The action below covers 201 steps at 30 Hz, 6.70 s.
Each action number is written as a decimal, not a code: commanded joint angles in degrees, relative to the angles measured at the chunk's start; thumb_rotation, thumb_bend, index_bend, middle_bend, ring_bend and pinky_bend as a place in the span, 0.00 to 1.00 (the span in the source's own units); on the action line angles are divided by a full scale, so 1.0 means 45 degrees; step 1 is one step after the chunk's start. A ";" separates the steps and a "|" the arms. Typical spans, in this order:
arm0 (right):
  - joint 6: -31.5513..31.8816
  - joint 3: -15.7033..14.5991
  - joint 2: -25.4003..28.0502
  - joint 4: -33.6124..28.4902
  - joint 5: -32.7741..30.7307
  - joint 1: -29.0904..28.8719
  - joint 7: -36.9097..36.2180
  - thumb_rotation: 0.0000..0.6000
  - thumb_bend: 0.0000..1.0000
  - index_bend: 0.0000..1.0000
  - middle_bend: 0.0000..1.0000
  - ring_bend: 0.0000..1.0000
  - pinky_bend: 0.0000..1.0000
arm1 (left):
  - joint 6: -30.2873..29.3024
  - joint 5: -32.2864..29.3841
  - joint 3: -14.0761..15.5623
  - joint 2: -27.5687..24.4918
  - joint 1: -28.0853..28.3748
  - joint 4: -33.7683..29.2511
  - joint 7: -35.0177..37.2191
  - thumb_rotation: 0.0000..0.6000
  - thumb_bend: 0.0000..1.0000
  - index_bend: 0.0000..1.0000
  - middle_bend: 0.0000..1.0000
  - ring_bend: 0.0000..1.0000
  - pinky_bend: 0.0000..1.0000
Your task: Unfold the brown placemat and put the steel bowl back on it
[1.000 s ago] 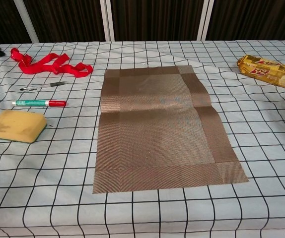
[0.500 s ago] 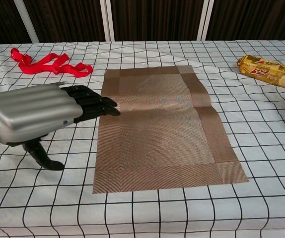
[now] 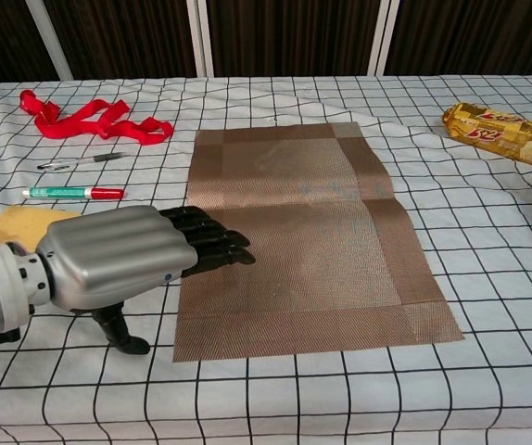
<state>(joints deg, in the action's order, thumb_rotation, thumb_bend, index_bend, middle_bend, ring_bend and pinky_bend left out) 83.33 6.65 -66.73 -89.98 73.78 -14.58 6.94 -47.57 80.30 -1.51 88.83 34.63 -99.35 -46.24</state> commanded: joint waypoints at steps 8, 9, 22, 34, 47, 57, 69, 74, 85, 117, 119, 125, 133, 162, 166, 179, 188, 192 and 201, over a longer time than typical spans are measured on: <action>-0.0232 0.0206 0.0029 -0.0059 -0.0073 0.0095 0.0039 1.00 0.07 0.00 0.00 0.00 0.18 | -0.0099 -0.0239 0.0219 0.0644 0.0307 0.0597 0.0285 1.00 0.04 0.05 0.00 0.00 0.00; -0.0246 0.0221 0.0028 -0.0061 -0.0067 0.0105 0.0048 1.00 0.07 0.00 0.00 0.00 0.18 | -0.0123 -0.0246 0.0244 0.0711 0.0329 0.0659 0.0316 1.00 0.04 0.06 0.00 0.00 0.00; -0.0406 0.0410 0.0008 -0.0097 -0.0057 0.0211 0.0133 1.00 0.07 0.00 0.00 0.00 0.18 | -0.0386 -0.0305 0.0527 0.1156 0.0564 0.1161 0.0523 1.00 0.08 0.08 0.00 0.00 0.00; -0.0541 0.0518 0.0027 -0.0173 -0.0012 0.0291 0.0106 1.00 0.07 0.00 0.00 0.00 0.18 | -0.1028 0.0607 0.0659 0.1624 0.0660 0.1732 0.1680 1.00 0.27 0.14 0.02 0.00 0.00; -0.0659 0.0602 0.0027 -0.0235 -0.0001 0.0355 0.0114 1.00 0.07 0.00 0.00 0.00 0.18 | -0.1692 0.1336 0.0629 0.1968 0.0680 0.2191 0.2802 1.00 0.29 0.32 0.06 0.00 0.00; -0.0784 0.0630 0.0035 -0.0283 -0.0015 0.0382 0.0172 1.00 0.07 0.00 0.00 0.00 0.18 | -0.2314 0.1891 0.0620 0.2307 0.0596 0.2792 0.3510 1.00 0.31 0.48 0.11 0.00 0.02; -0.0917 0.0644 0.0064 -0.0388 -0.0046 0.0403 0.0277 1.00 0.07 0.00 0.00 0.00 0.18 | -0.2666 0.2171 0.0593 0.2391 0.0545 0.3090 0.3991 1.00 0.42 0.53 0.14 0.00 0.02; -0.0930 0.0647 0.0063 -0.0419 -0.0026 0.0414 0.0313 1.00 0.07 0.00 0.00 0.00 0.18 | -0.2841 0.2313 0.0626 0.2338 0.0494 0.3133 0.4191 1.00 0.42 0.56 0.15 0.00 0.02; -0.0957 0.0639 0.0072 -0.0475 0.0028 0.0441 0.0329 1.00 0.07 0.00 0.00 0.00 0.18 | -0.3343 0.2645 0.0640 0.2142 0.0346 0.3052 0.4567 1.00 0.42 0.64 0.18 0.00 0.02; -0.1060 0.0834 0.0091 -0.0558 -0.0412 0.0434 0.0716 1.00 0.07 0.00 0.00 0.00 0.18 | -0.4783 0.6082 0.3112 -0.2088 0.0248 0.0434 0.7870 1.00 0.42 0.65 0.19 0.00 0.02; -0.1085 0.0812 0.0082 -0.0551 -0.0402 0.0426 0.0763 1.00 0.07 0.00 0.00 0.00 0.18 | -0.4837 0.5987 0.3107 -0.2446 0.0198 0.0530 0.7844 1.00 0.42 0.66 0.20 0.00 0.02; -0.1103 0.0737 0.0045 -0.0577 -0.0295 0.0413 0.0877 1.00 0.07 0.00 0.00 0.00 0.18 | -0.4825 0.5064 0.2485 -0.3406 0.0144 0.1271 0.7940 1.00 0.42 0.66 0.20 0.00 0.02; -0.1312 0.0674 0.0073 -0.0574 -0.0283 0.0355 0.0886 1.00 0.07 0.00 0.00 0.00 0.18 | -0.4142 0.3793 0.1191 -0.3453 0.0557 0.2275 0.7526 1.00 0.42 0.66 0.20 0.00 0.02; -0.1571 0.0639 0.0197 -0.0681 -0.0367 0.0317 0.0720 1.00 0.07 0.00 0.00 0.00 0.18 | -0.2235 0.1775 -0.1476 -0.2241 0.2777 0.5784 0.2250 1.00 0.42 0.67 0.23 0.00 0.01; -0.1589 0.0631 0.0209 -0.0703 -0.0380 0.0319 0.0711 1.00 0.07 0.00 0.00 0.00 0.18 | -0.2243 0.1776 -0.1544 -0.2133 0.2973 0.6296 0.1489 1.00 0.42 0.67 0.23 0.00 0.01; -0.1621 0.0603 0.0258 -0.0764 -0.0377 0.0328 0.0668 1.00 0.07 0.00 0.00 0.00 0.18 | -0.2746 0.1368 -0.1522 -0.2040 0.2716 0.6450 0.1672 1.00 0.08 0.42 0.15 0.00 0.00; -0.1634 0.0577 0.0258 -0.0778 -0.0351 0.0320 0.0698 1.00 0.07 0.00 0.00 0.00 0.18 | -0.3735 0.1367 -0.0981 -0.3012 0.1558 0.5166 0.3658 1.00 0.00 0.10 0.06 0.00 0.00; -0.1555 0.0568 0.0260 -0.0758 -0.0225 0.0327 0.0655 1.00 0.07 0.00 0.00 0.00 0.18 | -0.4650 0.1250 -0.0946 -0.3449 0.0838 0.4296 0.4622 1.00 0.00 0.10 0.06 0.00 0.00; -0.1277 0.0510 0.0318 -0.0777 0.0425 0.0334 0.0288 1.00 0.07 0.01 0.00 0.00 0.18 | -0.7995 -0.0040 -0.0838 -0.3954 -0.2119 0.1384 0.6096 1.00 0.02 0.09 0.04 0.00 0.00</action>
<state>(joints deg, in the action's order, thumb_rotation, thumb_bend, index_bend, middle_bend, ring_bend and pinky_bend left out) 77.41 8.97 -65.36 -93.33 75.50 -13.12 8.33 -79.22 82.23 -5.71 71.90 29.14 -89.55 -20.66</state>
